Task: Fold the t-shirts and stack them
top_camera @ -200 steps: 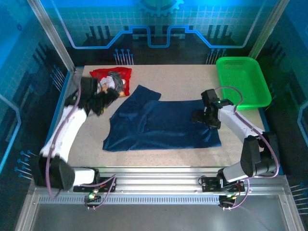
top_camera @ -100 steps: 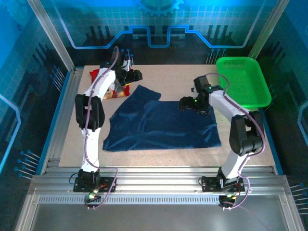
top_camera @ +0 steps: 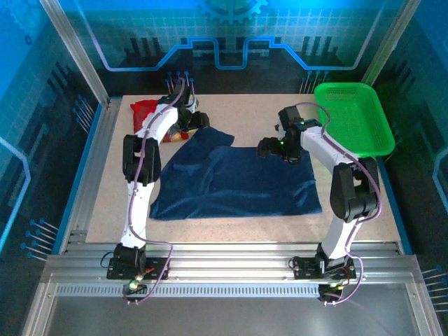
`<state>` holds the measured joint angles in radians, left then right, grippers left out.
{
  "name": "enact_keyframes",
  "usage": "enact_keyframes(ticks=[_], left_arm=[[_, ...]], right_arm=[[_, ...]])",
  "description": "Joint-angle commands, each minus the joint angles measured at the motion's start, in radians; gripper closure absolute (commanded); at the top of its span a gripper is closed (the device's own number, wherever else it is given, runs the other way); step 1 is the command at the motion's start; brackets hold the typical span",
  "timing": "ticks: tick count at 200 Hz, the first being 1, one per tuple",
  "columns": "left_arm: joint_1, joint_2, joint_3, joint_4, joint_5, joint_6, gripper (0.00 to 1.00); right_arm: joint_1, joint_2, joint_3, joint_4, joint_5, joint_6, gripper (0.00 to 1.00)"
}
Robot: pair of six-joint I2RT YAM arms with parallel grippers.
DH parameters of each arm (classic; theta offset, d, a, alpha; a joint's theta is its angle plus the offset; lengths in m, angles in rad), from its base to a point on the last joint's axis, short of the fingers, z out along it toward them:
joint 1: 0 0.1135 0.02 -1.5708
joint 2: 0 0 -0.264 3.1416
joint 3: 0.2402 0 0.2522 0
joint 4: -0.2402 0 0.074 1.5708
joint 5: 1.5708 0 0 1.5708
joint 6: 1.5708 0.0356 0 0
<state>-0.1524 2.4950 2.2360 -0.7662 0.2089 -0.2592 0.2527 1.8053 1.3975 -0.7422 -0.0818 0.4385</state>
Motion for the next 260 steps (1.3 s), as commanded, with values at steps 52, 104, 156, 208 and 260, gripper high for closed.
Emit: enact_keyframes(ticks=[52, 104, 156, 208, 260], left_arm=[[-0.019, 0.110, 0.099, 0.025, -0.094, 0.027, 0.43], [-0.031, 0.139, 0.114, 0.028, -0.166, 0.054, 0.44], [-0.054, 0.153, 0.131, 0.059, -0.216, 0.052, 0.41], [-0.059, 0.167, 0.152, 0.066, -0.203, 0.056, 0.51], [-0.056, 0.174, 0.162, 0.069, -0.159, 0.033, 0.91]], right_arm=[[-0.028, -0.043, -0.051, -0.006, -0.042, -0.037, 0.00], [-0.039, -0.034, -0.071, 0.003, -0.062, -0.045, 0.00], [-0.041, -0.001, -0.039, -0.003, -0.076, -0.060, 0.00], [-0.050, 0.015, -0.027, 0.001, -0.082, -0.058, 0.00], [-0.074, 0.020, -0.003, 0.010, -0.103, -0.052, 0.00]])
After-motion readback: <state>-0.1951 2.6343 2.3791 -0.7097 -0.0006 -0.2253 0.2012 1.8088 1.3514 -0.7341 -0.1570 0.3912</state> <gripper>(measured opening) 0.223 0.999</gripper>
